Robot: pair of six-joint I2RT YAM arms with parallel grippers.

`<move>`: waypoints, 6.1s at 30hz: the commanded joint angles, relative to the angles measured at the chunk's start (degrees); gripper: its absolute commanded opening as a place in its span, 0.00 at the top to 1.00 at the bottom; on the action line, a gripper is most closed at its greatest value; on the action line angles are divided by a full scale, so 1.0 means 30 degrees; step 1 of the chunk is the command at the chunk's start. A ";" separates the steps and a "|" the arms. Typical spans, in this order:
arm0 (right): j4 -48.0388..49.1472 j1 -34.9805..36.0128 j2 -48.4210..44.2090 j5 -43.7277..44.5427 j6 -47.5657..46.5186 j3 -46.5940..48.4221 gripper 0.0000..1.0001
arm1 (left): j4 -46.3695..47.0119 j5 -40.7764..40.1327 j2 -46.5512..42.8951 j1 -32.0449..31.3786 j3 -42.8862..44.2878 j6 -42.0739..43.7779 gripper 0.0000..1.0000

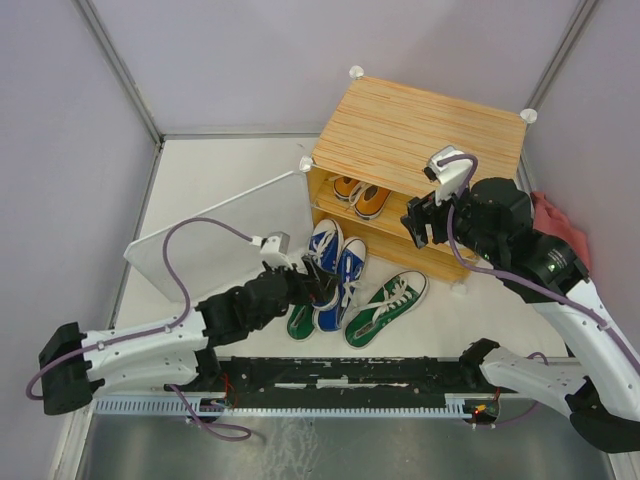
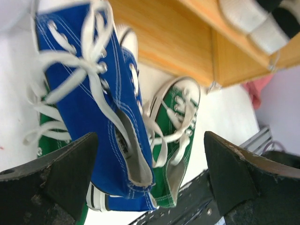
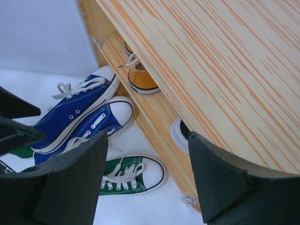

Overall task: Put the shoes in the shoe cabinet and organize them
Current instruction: Pick up the shoe from the center of the board, then place the shoe in the shoe cabinet, then pick up the shoe from the center of the board.

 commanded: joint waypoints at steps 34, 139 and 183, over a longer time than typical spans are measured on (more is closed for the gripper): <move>0.2179 0.0065 -0.1227 0.3103 0.0056 -0.1060 0.23 | 0.2469 -0.6159 0.7629 -0.2463 0.3537 1.0674 0.97; 0.3378 0.0044 0.0635 0.5432 -0.0263 -0.2078 0.24 | 2.0863 0.5893 2.1806 0.6489 0.6963 2.5229 0.70; 0.2241 0.0061 -0.1222 0.4801 0.0729 -0.2459 0.23 | 0.4216 -0.4958 1.0601 -0.5213 0.1961 1.0784 0.20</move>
